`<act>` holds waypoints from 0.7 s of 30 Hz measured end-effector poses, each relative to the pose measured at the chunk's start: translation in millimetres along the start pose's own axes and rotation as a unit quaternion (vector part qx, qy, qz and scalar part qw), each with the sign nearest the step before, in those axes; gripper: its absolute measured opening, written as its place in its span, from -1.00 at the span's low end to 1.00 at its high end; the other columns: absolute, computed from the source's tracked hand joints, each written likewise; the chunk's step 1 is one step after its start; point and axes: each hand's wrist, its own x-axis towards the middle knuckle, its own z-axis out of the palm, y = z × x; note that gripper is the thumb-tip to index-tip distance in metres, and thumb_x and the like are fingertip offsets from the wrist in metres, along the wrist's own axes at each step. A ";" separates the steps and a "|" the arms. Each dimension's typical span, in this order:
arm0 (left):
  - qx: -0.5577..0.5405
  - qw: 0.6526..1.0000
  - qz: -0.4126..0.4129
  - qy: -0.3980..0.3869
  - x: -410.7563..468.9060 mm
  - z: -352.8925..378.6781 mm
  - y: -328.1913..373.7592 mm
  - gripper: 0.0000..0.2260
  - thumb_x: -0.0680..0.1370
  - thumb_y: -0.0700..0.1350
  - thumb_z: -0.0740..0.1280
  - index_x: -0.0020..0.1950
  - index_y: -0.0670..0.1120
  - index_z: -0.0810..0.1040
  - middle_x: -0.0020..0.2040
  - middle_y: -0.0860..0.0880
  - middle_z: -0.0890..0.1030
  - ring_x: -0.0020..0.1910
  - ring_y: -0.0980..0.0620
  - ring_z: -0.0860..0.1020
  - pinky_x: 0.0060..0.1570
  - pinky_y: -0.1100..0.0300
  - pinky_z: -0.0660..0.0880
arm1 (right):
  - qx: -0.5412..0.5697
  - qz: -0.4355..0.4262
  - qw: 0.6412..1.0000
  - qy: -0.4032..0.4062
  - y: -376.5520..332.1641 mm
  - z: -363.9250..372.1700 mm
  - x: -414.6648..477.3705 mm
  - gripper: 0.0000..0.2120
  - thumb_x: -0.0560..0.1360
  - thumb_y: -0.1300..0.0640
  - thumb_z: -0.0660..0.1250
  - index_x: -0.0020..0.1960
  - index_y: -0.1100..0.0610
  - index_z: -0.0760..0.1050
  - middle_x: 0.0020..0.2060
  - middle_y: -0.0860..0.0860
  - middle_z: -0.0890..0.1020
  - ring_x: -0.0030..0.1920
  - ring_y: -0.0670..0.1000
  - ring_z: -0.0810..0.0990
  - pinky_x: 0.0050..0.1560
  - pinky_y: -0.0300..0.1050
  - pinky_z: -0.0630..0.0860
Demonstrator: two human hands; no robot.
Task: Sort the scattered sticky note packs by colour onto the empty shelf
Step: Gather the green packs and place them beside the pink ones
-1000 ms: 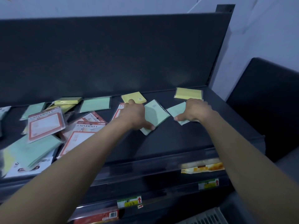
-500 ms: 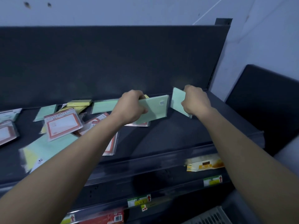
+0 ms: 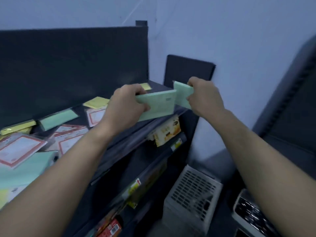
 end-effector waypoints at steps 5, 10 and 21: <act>-0.075 0.986 0.108 -0.102 -17.5 66.3 77.6 -0.89 0.41 -0.18 0.42 -0.18 -0.03 0.52 -0.24 0.05 0.52 -0.20 0.02 0.49 -0.26 0.18 0.36 | -0.081 0.155 0.984 0.033 81.4 -75.9 -79.2 -0.69 0.45 0.34 0.23 0.15 0.14 0.45 0.00 0.19 0.57 -0.04 0.24 0.51 -0.13 0.00 0.46; -0.122 0.954 0.203 -0.183 -55.7 132.8 179.1 -0.88 0.40 -0.20 0.42 -0.19 -0.05 0.50 -0.30 0.09 0.47 -0.19 -0.01 0.46 -0.22 0.22 0.32 | -0.140 0.291 0.944 0.068 156.4 -155.4 -170.0 -0.67 0.42 0.38 0.24 0.12 0.11 0.46 -0.05 0.15 0.56 -0.17 0.17 0.39 -0.20 -0.07 0.40; -0.180 0.873 0.324 -0.318 -206.2 263.4 411.1 -0.89 0.43 -0.21 0.39 -0.17 -0.03 0.50 -0.17 0.02 0.55 -0.16 -0.03 0.52 -0.18 0.11 0.47 | -0.229 0.420 0.866 0.148 320.9 -313.5 -383.3 -0.68 0.43 0.38 0.23 0.15 0.15 0.46 -0.01 0.21 0.57 -0.13 0.22 0.44 -0.22 -0.07 0.33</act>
